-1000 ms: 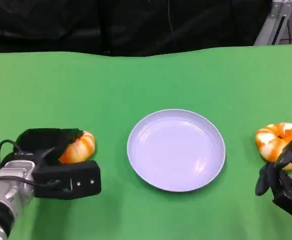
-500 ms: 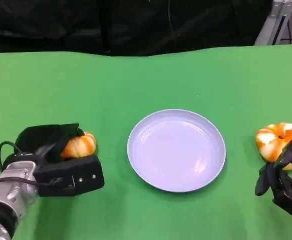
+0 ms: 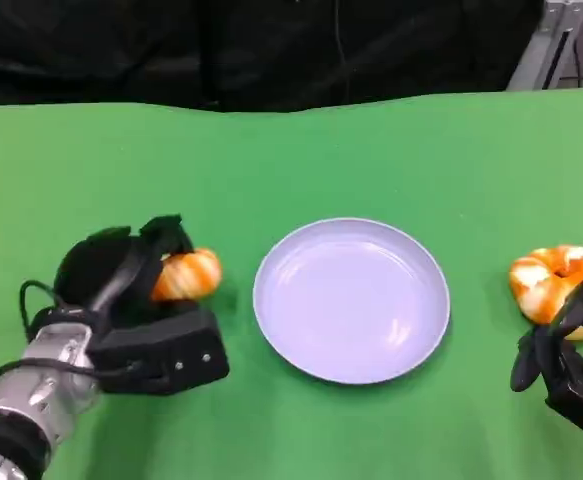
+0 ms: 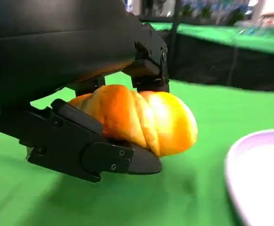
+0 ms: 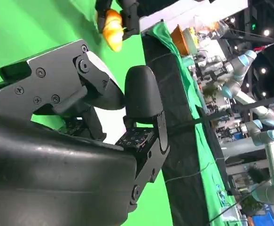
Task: Grasp the bread from the table and place it into the plate.
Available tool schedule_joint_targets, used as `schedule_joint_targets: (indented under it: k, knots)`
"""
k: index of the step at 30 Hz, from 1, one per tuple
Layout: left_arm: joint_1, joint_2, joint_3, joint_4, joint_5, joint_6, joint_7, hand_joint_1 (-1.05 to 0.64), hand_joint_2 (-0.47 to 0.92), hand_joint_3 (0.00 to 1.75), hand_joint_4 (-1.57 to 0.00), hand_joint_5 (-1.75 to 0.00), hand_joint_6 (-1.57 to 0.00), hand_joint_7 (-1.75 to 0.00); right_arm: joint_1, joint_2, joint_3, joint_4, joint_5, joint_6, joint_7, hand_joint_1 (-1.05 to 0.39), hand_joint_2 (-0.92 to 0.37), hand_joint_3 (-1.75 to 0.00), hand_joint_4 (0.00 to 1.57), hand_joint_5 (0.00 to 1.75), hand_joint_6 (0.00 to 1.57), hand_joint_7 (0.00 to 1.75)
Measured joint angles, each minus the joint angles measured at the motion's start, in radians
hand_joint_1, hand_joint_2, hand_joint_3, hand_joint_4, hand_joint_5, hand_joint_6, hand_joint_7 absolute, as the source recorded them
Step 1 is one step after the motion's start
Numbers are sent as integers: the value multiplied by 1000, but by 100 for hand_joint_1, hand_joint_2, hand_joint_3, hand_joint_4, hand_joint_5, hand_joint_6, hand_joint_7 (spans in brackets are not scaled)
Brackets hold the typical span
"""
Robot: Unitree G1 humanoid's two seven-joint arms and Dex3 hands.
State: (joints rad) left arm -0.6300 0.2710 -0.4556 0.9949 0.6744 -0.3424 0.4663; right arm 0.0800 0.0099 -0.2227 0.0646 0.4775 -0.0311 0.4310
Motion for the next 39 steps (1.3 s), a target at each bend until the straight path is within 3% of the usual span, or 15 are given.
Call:
schedule_joint_targets:
  k: [3,6,9,16,19,24,28,31,34,35,37,38,39]
  knots:
    - [0,-3,1,-43,0,-2,0,-9,83,47,-67,-175,-58,-175,1,0,0,-4,4,11,0,-9,-63,-107,80,175,71,159]
    - [0,-3,2,-88,0,-20,0,-12,74,67,-67,-175,-58,-175,1,0,0,-9,8,17,-1,-8,-63,-108,80,175,71,159]
    - [0,-3,2,-147,1,-36,0,-14,74,70,-65,-175,-57,-175,1,0,0,-9,12,17,0,-8,-62,-108,80,175,71,158]
    - [0,-24,-12,-281,27,-29,-37,-14,77,61,-68,-175,-61,-170,1,0,0,-9,10,15,-1,-8,-62,-109,81,175,71,159]
    - [-2,-61,-29,-281,41,-26,-39,-16,78,62,-68,-175,-63,-170,1,0,0,-9,11,15,-1,-8,-63,-110,80,175,70,159]
    - [-39,-121,-56,-204,67,-29,-37,-18,82,47,-66,-175,-60,-169,1,0,0,-9,11,14,1,-8,-63,-109,80,175,70,159]
    - [-80,-170,-73,-124,71,-31,-38,-14,82,42,-66,-175,-71,-140,1,0,0,-7,11,13,4,-8,-62,-109,80,175,71,158]
    - [-112,-201,-109,-60,103,-27,-32,-11,78,29,-66,-170,-81,-105,-1,0,0,-2,11,11,9,-8,-62,-109,80,175,71,158]
    - [-127,-230,-145,-2,137,-23,-3,-12,82,12,-81,-132,-105,-27,-2,0,0,-1,12,11,9,-8,-62,-109,81,175,71,158]
    - [-132,-240,-152,19,142,-23,7,-13,85,10,-81,-130,-110,-19,-2,0,-1,-1,12,10,9,-8,-62,-109,81,175,71,158]
    - [-144,-256,-167,55,147,-22,17,-15,91,8,-71,-154,-118,-20,-2,0,0,1,11,8,9,-9,-62,-109,81,175,71,157]
    - [-150,-262,-175,70,150,-23,18,-15,91,7,-70,-158,-119,-20,-2,0,0,1,11,7,9,-9,-62,-109,81,175,71,158]
    - [-154,-267,-180,80,151,-23,18,-15,92,16,-69,-166,-103,-73,-2,0,0,1,11,6,9,-9,-62,-109,81,175,71,158]
